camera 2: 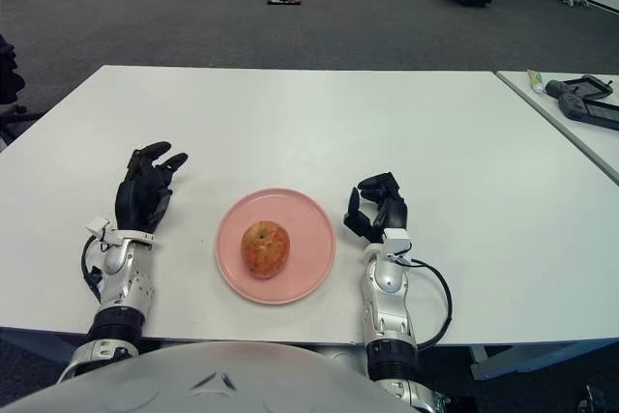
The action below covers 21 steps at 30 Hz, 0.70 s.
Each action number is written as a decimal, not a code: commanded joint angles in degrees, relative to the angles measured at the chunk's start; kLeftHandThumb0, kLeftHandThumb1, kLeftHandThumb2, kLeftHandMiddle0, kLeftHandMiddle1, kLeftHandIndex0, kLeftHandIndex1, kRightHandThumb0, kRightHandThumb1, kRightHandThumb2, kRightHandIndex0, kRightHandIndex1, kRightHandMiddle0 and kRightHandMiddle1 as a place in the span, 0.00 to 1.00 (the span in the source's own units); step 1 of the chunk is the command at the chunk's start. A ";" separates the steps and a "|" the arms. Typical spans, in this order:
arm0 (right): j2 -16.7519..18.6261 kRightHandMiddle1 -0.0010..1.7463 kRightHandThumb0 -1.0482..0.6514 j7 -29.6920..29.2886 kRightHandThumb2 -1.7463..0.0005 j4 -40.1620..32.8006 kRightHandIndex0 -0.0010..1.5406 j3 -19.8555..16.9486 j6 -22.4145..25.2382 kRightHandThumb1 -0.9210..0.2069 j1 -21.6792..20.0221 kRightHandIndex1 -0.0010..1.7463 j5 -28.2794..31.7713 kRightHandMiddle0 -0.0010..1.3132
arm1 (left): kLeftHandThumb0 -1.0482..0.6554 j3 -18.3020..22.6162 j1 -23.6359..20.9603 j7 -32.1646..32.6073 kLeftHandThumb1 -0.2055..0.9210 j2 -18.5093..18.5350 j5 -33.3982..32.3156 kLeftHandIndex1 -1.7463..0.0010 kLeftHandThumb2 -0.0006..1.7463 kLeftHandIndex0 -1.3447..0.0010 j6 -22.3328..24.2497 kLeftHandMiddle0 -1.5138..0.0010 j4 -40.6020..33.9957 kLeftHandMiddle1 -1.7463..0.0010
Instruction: Put the apple into the plate.
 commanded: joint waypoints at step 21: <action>0.62 1.00 0.37 -0.12 0.39 2.24 0.46 0.65 0.68 0.36 0.04 1.00 -0.25 0.35 | 0.61 -2.67 7.60 9.09 0.50 -3.40 7.01 0.00 0.72 0.70 7.56 0.61 -6.09 0.06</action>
